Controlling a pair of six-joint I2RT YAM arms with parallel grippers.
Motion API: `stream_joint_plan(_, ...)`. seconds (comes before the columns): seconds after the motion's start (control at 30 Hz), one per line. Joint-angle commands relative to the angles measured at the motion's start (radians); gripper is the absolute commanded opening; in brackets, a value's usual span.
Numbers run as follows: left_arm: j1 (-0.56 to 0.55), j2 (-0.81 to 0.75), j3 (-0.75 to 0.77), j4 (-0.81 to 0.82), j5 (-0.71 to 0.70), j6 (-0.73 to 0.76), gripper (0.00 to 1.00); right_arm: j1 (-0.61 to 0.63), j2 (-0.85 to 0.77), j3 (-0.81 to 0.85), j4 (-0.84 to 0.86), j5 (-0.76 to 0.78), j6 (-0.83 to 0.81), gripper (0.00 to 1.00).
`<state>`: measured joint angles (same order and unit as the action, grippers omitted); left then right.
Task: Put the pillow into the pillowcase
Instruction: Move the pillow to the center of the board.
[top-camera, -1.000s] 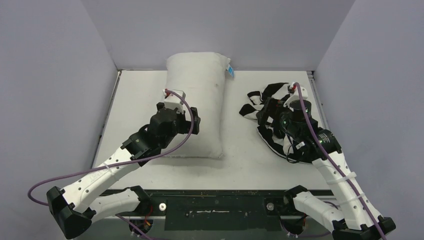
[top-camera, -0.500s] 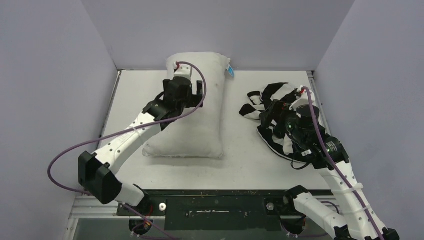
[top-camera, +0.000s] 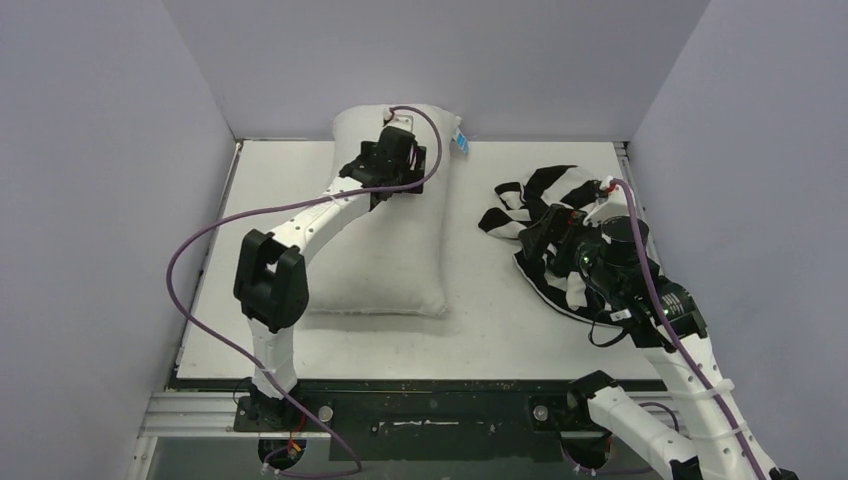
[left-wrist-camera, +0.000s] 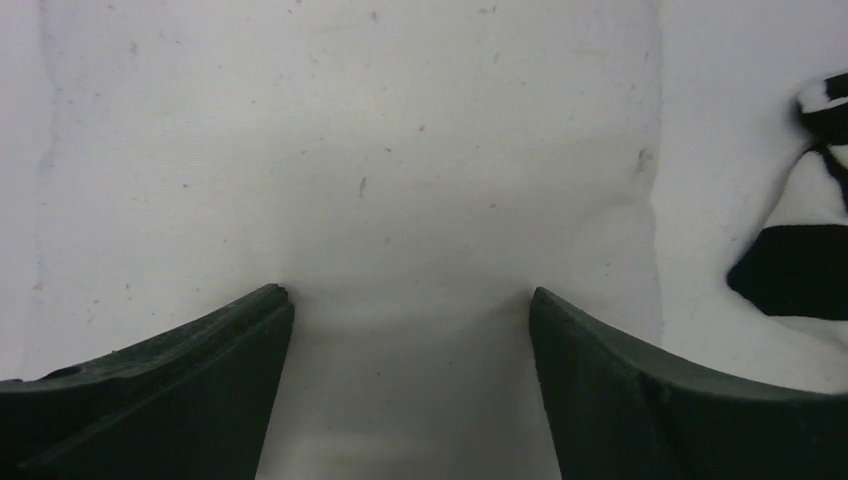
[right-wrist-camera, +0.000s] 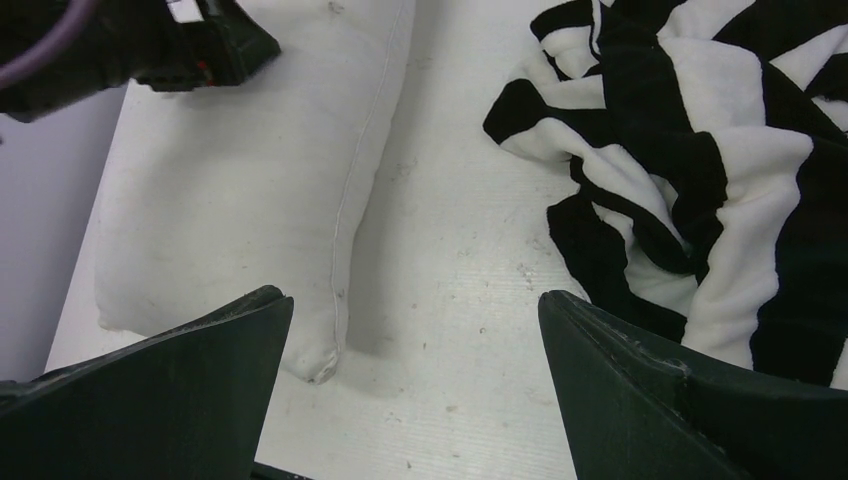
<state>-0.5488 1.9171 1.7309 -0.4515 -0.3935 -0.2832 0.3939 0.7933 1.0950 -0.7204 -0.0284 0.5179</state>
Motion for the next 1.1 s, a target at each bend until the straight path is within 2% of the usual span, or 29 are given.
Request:
stream_joint_plan(0.0, 0.006, 0.089, 0.065, -0.071, 0.049, 0.065, 0.81, 0.005, -0.059, -0.004, 0.025, -0.019, 0.017, 1.0)
stream_joint_plan(0.03, 0.012, 0.103, 0.065, -0.079, 0.066, 0.094, 0.75, 0.005, -0.067, -0.003, 0.026, -0.021, 0.019, 1.0)
stream_joint_plan(0.07, 0.02, 0.112, 0.067, -0.091, 0.093, 0.119, 0.64, 0.005, -0.076, -0.003, 0.024, -0.024, 0.02, 1.0)
stream_joint_plan(0.13, 0.042, 0.115, 0.071, -0.12, 0.101, 0.129, 0.31, 0.004, -0.092, -0.001, 0.024, -0.028, 0.014, 1.0)
stream_joint_plan(0.17, 0.054, 0.108, 0.066, -0.128, 0.108, 0.138, 0.23, 0.004, -0.1, 0.001, 0.025, -0.029, 0.01, 1.0)
stream_joint_plan(0.27, 0.08, 0.046, 0.021, -0.12, 0.149, 0.248, 0.08, 0.004, -0.124, 0.002, 0.033, -0.034, 0.0, 1.0)
stream_joint_plan(0.33, 0.087, -0.018, -0.028, -0.091, 0.154, 0.381, 0.0, 0.004, -0.14, -0.002, 0.049, -0.047, -0.001, 1.0)
stream_joint_plan(0.47, 0.104, -0.181, -0.155, -0.002, 0.212, 0.705, 0.0, 0.005, -0.167, -0.018, 0.073, -0.062, 0.009, 1.0)
stream_joint_plan(0.57, 0.125, -0.251, -0.174, -0.053, 0.252, 0.86, 0.0, 0.005, -0.175, -0.029, 0.085, -0.059, 0.017, 1.0)
stream_joint_plan(0.7, 0.152, -0.325, -0.175, -0.153, 0.212, 0.985, 0.0, 0.004, -0.146, -0.007, 0.06, -0.057, 0.026, 1.0)
stream_joint_plan(0.77, 0.17, -0.383, -0.237, -0.152, 0.255, 1.082, 0.0, 0.004, -0.128, 0.001, 0.046, -0.056, 0.031, 1.0)
stream_joint_plan(0.9, 0.234, -0.496, -0.433, -0.011, 0.318, 1.253, 0.0, 0.004, -0.105, -0.006, 0.037, -0.061, 0.032, 1.0)
stream_joint_plan(1.07, 0.352, -0.536, -0.524, 0.055, 0.407, 1.32, 0.0, 0.004, -0.08, 0.006, 0.019, -0.063, 0.032, 1.0)
